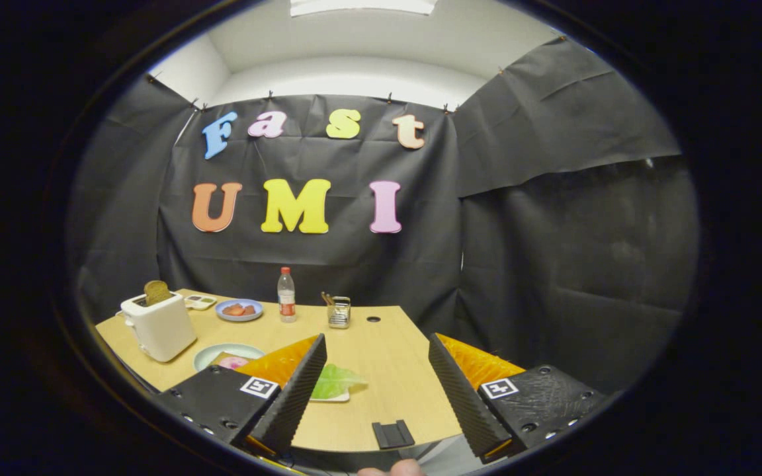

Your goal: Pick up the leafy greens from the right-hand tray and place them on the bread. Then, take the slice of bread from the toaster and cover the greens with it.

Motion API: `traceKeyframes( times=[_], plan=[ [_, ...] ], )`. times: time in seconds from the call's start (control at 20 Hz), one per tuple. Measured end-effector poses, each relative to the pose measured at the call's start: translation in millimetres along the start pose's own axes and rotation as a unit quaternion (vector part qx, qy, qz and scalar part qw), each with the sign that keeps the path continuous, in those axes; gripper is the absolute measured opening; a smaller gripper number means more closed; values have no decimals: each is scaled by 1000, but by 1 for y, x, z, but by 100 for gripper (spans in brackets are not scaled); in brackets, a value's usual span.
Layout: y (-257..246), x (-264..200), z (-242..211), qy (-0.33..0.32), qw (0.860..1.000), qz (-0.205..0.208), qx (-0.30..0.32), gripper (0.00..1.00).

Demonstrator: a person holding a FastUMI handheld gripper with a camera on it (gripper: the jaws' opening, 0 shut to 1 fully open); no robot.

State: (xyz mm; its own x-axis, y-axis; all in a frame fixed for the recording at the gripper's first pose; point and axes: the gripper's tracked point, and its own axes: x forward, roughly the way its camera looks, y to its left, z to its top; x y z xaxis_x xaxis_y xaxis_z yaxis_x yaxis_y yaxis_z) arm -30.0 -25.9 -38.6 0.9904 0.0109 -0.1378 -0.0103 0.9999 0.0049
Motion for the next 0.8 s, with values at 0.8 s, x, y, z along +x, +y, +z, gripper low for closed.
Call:
traceKeyframes(
  times=[0.8],
  plan=[
    [55, 97, -118, 126, 990, 23, 54, 95]
  ],
)
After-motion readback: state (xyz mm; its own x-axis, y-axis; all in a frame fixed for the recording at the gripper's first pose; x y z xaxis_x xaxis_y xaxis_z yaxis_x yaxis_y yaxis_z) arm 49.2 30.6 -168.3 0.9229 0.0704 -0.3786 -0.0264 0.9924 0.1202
